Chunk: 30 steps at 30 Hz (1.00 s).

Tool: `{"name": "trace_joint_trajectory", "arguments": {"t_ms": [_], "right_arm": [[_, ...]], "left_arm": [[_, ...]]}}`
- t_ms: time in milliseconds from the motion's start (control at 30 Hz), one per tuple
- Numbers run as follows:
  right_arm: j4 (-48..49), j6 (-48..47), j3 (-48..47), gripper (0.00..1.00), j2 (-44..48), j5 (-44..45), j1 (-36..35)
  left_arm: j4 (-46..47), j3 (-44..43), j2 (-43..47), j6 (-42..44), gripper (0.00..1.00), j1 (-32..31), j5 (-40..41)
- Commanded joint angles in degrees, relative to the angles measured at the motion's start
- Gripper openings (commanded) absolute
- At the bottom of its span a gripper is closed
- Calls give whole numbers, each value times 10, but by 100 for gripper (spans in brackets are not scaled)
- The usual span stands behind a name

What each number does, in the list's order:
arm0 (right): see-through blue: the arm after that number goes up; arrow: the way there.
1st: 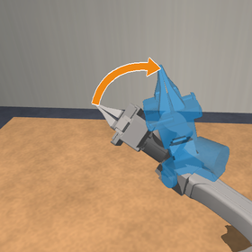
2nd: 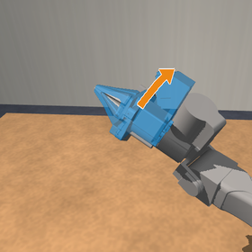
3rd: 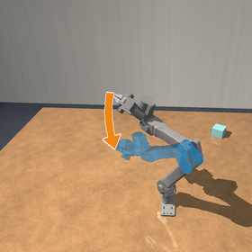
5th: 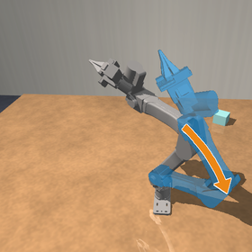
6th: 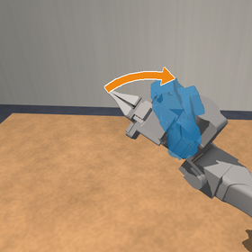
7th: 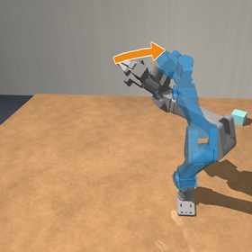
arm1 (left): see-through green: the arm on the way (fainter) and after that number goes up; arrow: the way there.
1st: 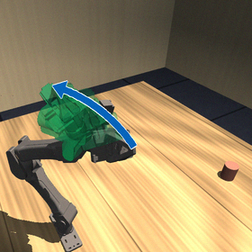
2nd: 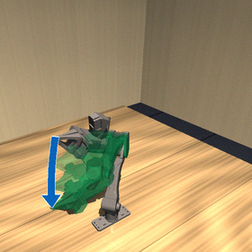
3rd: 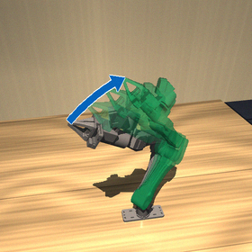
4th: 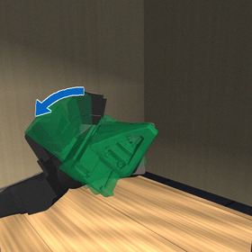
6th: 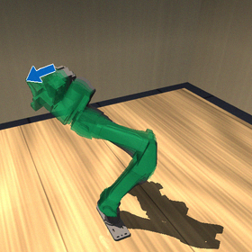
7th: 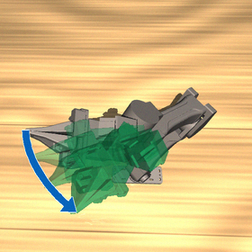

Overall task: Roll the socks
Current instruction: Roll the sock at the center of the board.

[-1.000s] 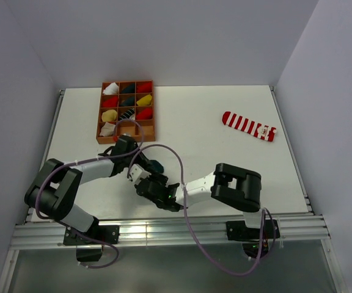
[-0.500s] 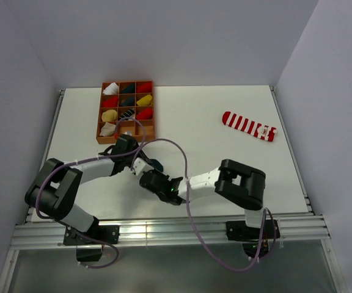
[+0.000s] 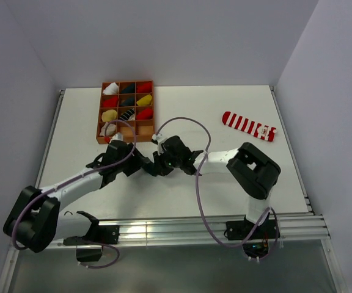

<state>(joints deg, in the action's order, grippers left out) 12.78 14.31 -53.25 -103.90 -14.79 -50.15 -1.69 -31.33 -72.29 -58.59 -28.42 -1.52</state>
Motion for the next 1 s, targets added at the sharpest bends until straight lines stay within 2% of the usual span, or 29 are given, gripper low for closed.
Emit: {"name": "trace_joint_trajectory", "arguments": {"t_ms": [0, 233, 400, 500, 767, 967], "right_arm": [[-10, 71, -13, 0, -50, -135, 20], [9, 130, -36, 0, -82, -198, 45], [2, 149, -49, 0, -103, -199, 52], [8, 158, -49, 0, -108, -201, 52], [18, 194, -55, 0, -133, -222, 54], [59, 244, -48, 0, -154, -259, 59]], "left_arm": [[-2, 18, 52, -21, 61, -2, 44], [12, 71, 83, -64, 61, -3, 56], [12, 109, 110, -126, 62, -7, 85], [36, 124, 122, -130, 64, -11, 98], [81, 108, 63, -114, 66, -15, 104], [57, 99, 29, -116, 66, -19, 108]]}}
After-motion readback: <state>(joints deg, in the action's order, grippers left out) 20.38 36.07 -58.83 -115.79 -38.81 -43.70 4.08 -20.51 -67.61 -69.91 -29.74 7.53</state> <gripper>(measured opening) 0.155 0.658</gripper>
